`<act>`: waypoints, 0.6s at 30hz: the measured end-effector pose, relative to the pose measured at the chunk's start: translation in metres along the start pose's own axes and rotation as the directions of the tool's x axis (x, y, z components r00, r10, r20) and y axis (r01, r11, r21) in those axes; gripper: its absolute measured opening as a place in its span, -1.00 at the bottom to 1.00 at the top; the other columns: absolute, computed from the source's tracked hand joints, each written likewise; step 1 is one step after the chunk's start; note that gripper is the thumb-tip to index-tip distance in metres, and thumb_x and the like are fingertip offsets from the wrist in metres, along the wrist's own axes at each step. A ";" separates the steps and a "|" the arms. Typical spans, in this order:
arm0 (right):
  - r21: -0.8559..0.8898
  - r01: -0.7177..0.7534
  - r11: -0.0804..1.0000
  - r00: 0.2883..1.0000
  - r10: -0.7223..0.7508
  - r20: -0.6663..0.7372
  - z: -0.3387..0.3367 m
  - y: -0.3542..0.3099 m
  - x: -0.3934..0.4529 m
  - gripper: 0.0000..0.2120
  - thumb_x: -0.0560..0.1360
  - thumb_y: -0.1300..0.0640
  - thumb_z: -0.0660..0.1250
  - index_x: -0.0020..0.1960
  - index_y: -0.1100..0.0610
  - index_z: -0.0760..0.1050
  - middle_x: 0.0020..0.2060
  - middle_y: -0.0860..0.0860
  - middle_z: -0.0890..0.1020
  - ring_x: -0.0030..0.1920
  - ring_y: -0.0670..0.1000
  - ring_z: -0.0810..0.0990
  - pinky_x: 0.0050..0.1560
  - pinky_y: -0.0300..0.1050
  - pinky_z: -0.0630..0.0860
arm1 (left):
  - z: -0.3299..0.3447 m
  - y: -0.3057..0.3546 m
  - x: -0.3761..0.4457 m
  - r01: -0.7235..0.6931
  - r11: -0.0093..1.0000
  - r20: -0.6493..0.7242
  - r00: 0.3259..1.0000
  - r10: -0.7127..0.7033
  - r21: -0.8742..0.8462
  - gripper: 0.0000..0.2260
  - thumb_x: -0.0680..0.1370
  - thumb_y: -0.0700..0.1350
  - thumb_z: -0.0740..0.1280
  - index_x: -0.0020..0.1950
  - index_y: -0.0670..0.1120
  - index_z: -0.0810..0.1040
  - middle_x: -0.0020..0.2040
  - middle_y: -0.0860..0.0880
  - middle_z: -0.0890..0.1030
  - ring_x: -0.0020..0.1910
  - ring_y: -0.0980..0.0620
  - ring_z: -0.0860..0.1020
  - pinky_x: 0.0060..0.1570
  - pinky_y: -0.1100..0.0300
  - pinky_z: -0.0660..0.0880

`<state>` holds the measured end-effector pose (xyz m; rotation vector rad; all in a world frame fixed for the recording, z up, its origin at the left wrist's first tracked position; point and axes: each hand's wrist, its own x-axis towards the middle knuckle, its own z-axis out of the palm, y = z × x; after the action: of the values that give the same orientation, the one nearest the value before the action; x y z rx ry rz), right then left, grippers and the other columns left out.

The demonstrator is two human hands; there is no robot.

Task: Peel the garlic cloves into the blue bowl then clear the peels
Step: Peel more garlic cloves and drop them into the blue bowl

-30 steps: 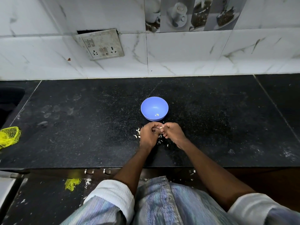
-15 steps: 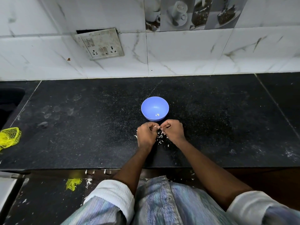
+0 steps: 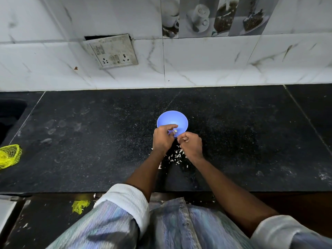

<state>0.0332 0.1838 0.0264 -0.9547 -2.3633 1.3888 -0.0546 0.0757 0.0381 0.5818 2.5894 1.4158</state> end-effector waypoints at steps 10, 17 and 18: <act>-0.164 0.087 0.983 0.996 -0.090 -0.012 0.016 -0.002 -0.006 -0.81 0.40 0.30 0.51 -0.13 0.02 0.67 -0.15 -0.13 0.70 -0.22 -0.10 0.63 -0.14 -0.10 0.58 | -0.013 -0.035 -0.042 0.200 0.956 -0.355 0.896 -0.267 -0.216 -0.90 0.60 -0.13 0.42 0.00 -0.02 0.75 -0.16 0.09 0.73 -0.18 0.10 0.67 -0.08 0.13 0.60; -0.316 0.184 0.931 0.961 -0.103 0.256 0.044 0.000 -0.017 -0.69 0.43 0.34 0.41 0.03 -0.02 0.68 -0.09 -0.11 0.63 -0.10 -0.03 0.62 -0.04 -0.05 0.58 | -0.027 -0.067 -0.057 0.363 0.920 -0.255 0.885 -0.390 -0.149 -0.65 0.53 -0.36 0.28 0.04 0.01 0.75 -0.06 0.11 0.74 -0.06 0.15 0.69 0.06 0.20 0.61; -0.319 0.204 0.926 0.952 -0.113 0.284 0.050 -0.001 -0.018 -0.70 0.44 0.34 0.40 0.04 0.00 0.68 -0.11 -0.10 0.61 -0.12 -0.04 0.60 -0.05 -0.07 0.57 | -0.029 -0.070 -0.058 0.366 0.921 -0.250 0.887 -0.388 -0.129 -0.66 0.53 -0.35 0.29 0.03 0.01 0.75 -0.05 0.11 0.74 -0.06 0.13 0.69 0.04 0.21 0.61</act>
<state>0.0212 0.1375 0.0040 -0.6638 -2.8789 1.1172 -0.0287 -0.0040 -0.0081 -0.1414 2.6309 1.5347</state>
